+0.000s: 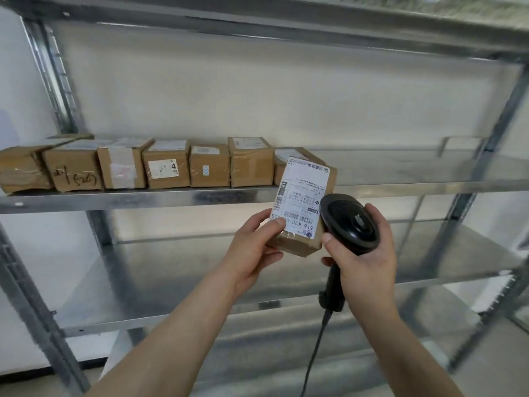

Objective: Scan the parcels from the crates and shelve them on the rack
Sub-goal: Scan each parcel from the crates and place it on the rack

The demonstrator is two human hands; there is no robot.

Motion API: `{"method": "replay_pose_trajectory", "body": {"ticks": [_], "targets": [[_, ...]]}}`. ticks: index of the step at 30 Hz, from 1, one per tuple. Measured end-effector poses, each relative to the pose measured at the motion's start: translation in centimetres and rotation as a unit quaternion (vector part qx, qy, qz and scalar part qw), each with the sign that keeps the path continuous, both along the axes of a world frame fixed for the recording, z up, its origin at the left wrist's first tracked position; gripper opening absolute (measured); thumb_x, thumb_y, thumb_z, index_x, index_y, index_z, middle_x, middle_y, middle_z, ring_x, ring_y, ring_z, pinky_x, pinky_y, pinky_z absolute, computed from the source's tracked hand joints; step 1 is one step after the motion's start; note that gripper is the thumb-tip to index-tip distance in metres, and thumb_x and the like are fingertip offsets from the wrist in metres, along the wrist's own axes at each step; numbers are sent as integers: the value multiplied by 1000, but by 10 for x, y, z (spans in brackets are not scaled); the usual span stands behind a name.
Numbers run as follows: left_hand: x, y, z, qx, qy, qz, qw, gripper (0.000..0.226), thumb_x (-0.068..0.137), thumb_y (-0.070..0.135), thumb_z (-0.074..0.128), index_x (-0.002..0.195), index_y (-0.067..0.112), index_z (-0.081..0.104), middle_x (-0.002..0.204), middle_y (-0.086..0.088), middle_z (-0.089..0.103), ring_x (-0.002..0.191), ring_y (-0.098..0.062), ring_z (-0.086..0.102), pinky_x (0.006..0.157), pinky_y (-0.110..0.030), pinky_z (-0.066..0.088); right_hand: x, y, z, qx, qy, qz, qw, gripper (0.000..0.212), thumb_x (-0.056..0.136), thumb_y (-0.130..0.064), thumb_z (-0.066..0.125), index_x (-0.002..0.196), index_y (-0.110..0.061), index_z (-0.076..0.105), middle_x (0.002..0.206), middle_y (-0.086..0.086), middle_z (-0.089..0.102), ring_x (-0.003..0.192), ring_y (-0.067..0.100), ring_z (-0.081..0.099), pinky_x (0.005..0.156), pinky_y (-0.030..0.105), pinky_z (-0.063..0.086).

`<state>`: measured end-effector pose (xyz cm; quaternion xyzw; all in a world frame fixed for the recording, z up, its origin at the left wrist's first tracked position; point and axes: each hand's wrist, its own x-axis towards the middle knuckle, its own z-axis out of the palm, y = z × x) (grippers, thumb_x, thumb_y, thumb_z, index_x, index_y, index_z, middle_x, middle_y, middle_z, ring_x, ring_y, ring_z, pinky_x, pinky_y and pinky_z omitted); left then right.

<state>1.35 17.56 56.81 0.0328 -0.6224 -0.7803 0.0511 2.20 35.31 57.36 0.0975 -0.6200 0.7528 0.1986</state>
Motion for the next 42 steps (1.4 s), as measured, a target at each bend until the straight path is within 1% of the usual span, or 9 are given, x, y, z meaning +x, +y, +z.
{"method": "replay_pose_trajectory", "body": {"ticks": [5, 11, 18, 22, 31, 34, 36, 38, 42], "targets": [[-47, 47, 25, -36, 14, 7, 999, 54, 68, 54, 73, 120, 41, 68, 107, 2, 75, 89, -21, 64, 77, -31, 54, -52, 45, 19, -17, 21, -15, 1000, 80, 82, 6, 78, 146, -28, 44, 111, -20, 61, 93, 5, 70, 64, 31, 63], [-112, 109, 67, -78, 38, 47, 995, 63, 72, 62, 71, 130, 40, 59, 115, 5, 71, 84, -17, 65, 75, -34, 54, -133, 99, 64, -19, 49, -16, 998, 76, 82, 2, 80, 144, -26, 47, 107, -21, 64, 77, 6, 71, 63, 35, 63], [-163, 150, 102, -121, 43, 98, 987, 73, 70, 71, 68, 135, 40, 56, 122, 9, 68, 108, -23, 66, 90, -43, 58, -212, 132, 103, -11, 59, 41, 997, 76, 83, -2, 80, 146, -26, 44, 110, -15, 66, 72, 6, 69, 60, 29, 62], [-178, 156, 108, -156, 16, 119, 980, 82, 70, 75, 67, 142, 40, 48, 127, 3, 64, 101, -28, 68, 76, -37, 61, -246, 135, 110, -2, 49, 77, 996, 77, 82, -4, 80, 147, -26, 44, 116, -11, 67, 86, 12, 71, 61, 30, 62], [-208, 157, 94, -235, -32, 146, 960, 54, 88, 46, 72, 138, 34, 54, 118, 4, 67, 100, -21, 68, 69, -34, 63, -292, 136, 88, 3, 13, 119, 993, 77, 83, -2, 80, 146, -27, 44, 109, -17, 66, 85, 11, 69, 62, 35, 61], [-211, 155, 85, -322, -25, 170, 931, 42, 91, 29, 70, 131, 30, 58, 102, 3, 70, 84, -17, 69, 63, -30, 59, -303, 134, 77, 10, 4, 134, 991, 75, 83, 0, 79, 145, -25, 45, 108, -15, 67, 76, 8, 68, 62, 38, 61], [-212, 152, 80, -427, -23, 217, 878, 35, 88, 27, 72, 122, 27, 63, 91, 6, 70, 80, -14, 67, 66, -30, 54, -307, 130, 72, 10, -3, 143, 990, 76, 81, -3, 82, 144, -26, 47, 105, -16, 68, 74, 7, 70, 70, 46, 63], [-212, 149, 77, -504, -30, 263, 822, 29, 85, 31, 76, 111, 25, 66, 91, 7, 70, 86, -15, 65, 71, -31, 52, -309, 126, 70, 17, -3, 140, 990, 79, 74, -13, 87, 142, -30, 48, 111, -14, 69, 89, 10, 73, 81, 54, 63], [-212, 143, 77, -550, -11, 314, 774, 27, 78, 34, 81, 98, 23, 66, 86, 6, 68, 81, -19, 63, 64, -30, 48, -314, 119, 71, -4, -9, 169, 985, 73, 82, -1, 80, 142, -27, 47, 111, -11, 69, 93, 20, 73, 70, 44, 63]]}}
